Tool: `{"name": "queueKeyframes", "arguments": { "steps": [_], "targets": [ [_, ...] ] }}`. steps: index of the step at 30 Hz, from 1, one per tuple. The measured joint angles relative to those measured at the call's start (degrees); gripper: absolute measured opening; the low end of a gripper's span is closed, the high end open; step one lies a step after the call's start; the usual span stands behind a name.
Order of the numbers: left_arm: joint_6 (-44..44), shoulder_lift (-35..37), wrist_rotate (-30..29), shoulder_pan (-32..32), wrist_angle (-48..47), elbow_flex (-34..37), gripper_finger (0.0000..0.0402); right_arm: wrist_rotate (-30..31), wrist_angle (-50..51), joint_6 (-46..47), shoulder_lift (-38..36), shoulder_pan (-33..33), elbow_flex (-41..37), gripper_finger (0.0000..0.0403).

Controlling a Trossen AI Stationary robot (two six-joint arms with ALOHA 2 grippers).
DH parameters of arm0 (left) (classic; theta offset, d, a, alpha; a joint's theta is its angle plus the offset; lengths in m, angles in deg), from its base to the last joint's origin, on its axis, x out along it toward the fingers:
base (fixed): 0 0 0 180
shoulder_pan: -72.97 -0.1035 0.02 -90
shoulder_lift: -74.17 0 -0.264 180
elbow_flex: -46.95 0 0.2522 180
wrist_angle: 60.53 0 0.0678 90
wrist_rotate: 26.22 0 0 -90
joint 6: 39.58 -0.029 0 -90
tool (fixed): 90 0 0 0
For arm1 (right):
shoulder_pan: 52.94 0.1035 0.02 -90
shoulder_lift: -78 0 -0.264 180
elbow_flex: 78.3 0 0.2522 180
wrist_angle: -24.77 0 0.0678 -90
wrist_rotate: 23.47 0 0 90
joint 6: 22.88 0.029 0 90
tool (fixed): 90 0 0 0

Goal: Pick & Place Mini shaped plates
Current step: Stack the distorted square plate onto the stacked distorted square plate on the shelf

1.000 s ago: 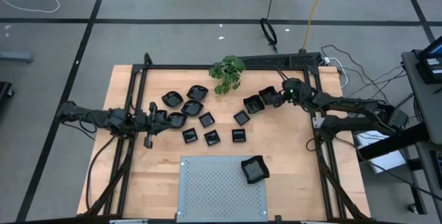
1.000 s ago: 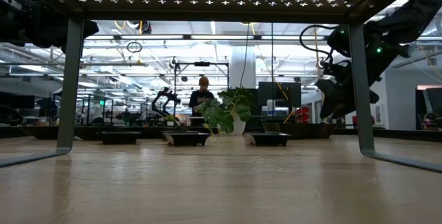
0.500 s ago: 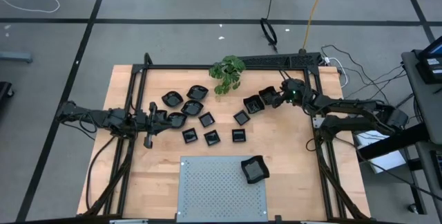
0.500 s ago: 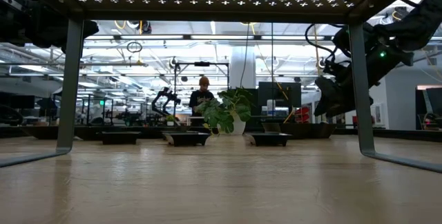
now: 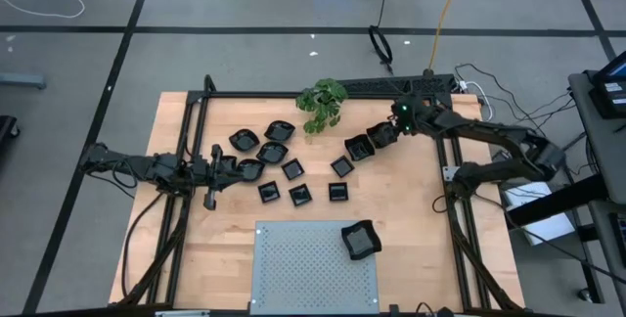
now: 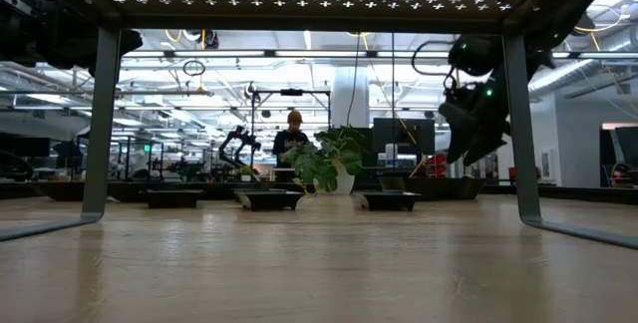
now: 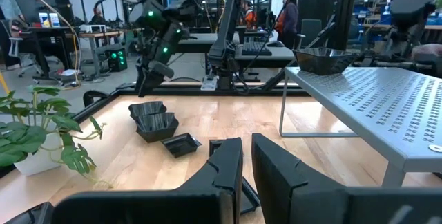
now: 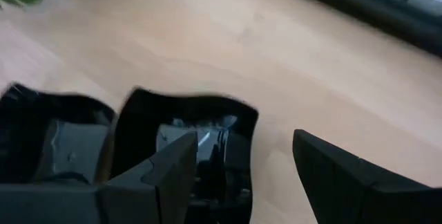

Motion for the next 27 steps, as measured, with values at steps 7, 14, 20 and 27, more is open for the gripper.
{"name": "queueKeyframes", "arguments": {
  "steps": [7, 14, 20, 27],
  "targets": [
    [0.02, 0.00, 0.01, 0.00, 0.00, 0.00, 0.0035, -0.31, -0.88, 0.50, 5.82, -1.06, 0.02, 0.0228],
    [0.00, 0.00, 0.01, 0.00, 0.00, 0.00, 0.0035, -0.33, -1.72, 0.50, 6.33, 0.27, 0.00, 0.0228],
    [0.02, 0.00, 0.01, 0.00, 0.00, 0.00, 0.0035, 0.95, -2.29, -0.04, 6.33, 1.08, -1.51, 0.0228],
    [0.00, 0.00, -0.01, 0.00, 0.00, 0.00, 0.0035, 2.89, -4.96, 0.22, 6.33, 1.10, -3.34, 0.0228]
  ]
}}
